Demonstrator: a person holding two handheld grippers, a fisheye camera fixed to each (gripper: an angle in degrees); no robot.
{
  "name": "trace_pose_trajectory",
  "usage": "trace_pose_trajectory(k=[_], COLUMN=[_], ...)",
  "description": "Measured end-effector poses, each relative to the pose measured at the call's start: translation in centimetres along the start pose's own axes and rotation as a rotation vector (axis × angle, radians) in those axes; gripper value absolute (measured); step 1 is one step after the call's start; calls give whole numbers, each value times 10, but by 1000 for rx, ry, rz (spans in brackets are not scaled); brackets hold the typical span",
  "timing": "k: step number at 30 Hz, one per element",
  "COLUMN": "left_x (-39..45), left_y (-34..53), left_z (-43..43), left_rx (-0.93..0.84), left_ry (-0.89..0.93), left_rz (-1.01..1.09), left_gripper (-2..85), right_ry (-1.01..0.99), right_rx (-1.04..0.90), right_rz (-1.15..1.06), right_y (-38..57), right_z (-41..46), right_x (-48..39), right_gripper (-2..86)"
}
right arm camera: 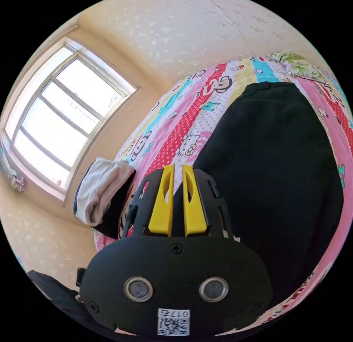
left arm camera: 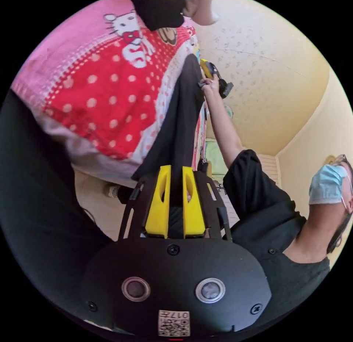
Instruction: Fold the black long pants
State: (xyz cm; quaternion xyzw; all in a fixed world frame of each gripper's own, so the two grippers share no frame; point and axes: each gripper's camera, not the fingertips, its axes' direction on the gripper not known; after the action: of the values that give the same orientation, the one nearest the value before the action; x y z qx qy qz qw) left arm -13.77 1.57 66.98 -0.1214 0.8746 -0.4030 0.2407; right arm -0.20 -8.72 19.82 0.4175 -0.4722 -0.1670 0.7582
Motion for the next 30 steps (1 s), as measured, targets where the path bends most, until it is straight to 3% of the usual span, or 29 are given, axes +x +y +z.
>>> trace_pose_trajectory(k=[4, 7, 10, 12, 15, 18, 19, 22, 24, 25, 27, 30], left_x=[25, 51, 61, 72, 87, 94, 101, 128, 134, 129, 115, 109], left_y=[5, -18, -44, -40, -17, 16, 26, 54, 70, 79, 86, 75], left_z=[-35, -22, 22, 33, 65, 82, 82, 74, 83, 93, 101, 79], left_rx=[178, 147, -15, -22, -140, -110, -150, -279, -447, -568, -647, -480], left_ry=[-101, -225, -266, -310, -334, -490, -450, -286, -243, -254, -339, -380], left_rz=[136, 277, 318, 325, 358, 366, 376, 485, 521, 500, 446, 374], left_gripper=[88, 125, 136, 133, 127, 57, 51, 49, 55, 60, 71, 104], right_ry=[165, 383, 180, -69, -268, -280, -278, -156, -98, -94, -30, 49], right_rx=[-11, 36, -56, 98, -11, -53, -53, -118, -305, -366, -498, -417], right_rz=[-104, 56, 299, 293, 312, 314, 290, 87, -22, -34, -36, 75], right_y=[88, 195, 303, 367, 398, 399, 398, 398, 410, 413, 425, 416], right_z=[-74, -135, -151, -168, -153, -170, -179, -224, -236, -236, -236, -254], right_x=[-24, -15, 5, -16, -31, -32, -35, -64, -80, -81, -72, -47], right_gripper=[91, 121, 144, 123, 67, 42, 41, 38, 40, 41, 47, 76])
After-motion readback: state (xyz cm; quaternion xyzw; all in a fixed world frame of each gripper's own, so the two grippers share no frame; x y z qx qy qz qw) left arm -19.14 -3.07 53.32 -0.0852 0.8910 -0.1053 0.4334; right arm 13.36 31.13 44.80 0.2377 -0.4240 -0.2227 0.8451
